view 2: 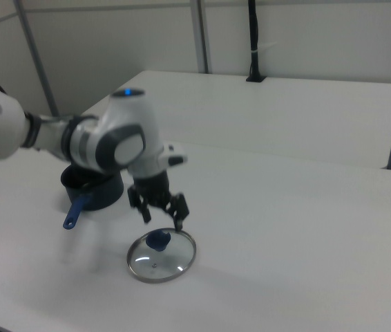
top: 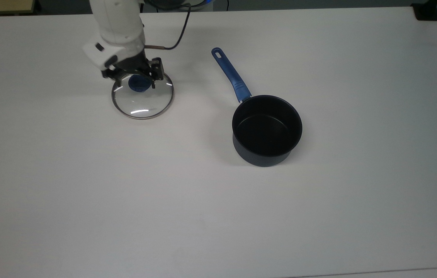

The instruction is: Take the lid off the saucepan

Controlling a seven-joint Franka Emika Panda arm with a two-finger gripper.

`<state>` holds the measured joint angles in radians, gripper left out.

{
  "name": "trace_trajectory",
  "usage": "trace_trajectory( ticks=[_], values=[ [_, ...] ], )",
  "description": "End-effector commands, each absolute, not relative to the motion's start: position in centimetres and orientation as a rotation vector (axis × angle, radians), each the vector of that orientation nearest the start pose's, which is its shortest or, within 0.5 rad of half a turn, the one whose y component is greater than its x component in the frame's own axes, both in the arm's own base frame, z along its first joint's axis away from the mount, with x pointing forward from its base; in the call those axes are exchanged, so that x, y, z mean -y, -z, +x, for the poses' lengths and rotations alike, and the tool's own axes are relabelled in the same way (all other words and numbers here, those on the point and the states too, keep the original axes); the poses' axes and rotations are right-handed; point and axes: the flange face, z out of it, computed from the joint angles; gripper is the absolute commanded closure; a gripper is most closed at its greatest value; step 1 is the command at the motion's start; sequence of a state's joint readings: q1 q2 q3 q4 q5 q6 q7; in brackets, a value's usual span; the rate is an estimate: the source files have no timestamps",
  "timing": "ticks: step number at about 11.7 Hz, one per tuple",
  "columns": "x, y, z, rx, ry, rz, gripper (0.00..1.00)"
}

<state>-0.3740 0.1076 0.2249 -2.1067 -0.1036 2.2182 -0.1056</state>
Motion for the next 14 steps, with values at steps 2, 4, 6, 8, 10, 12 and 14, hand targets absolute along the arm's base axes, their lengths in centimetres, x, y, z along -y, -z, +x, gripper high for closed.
trace_trajectory(
  ticks=[2, 4, 6, 8, 10, 12, 14],
  values=[
    [6.8, -56.1, 57.8, -0.098, -0.018, -3.203, 0.00],
    [6.2, -60.2, 56.0, -0.157, 0.102, -3.092, 0.00],
    [4.2, -63.0, 54.8, -0.213, 0.176, -3.028, 0.00],
    [3.1, -63.0, 54.9, -0.221, 0.178, -3.048, 0.00],
    [3.5, -63.1, 54.9, -0.118, 0.185, -3.110, 0.00],
    [3.6, -63.9, 54.9, -0.098, 0.209, -3.111, 0.00],
    [3.6, -63.9, 55.0, -0.103, 0.209, -3.111, 0.00]
  ],
)
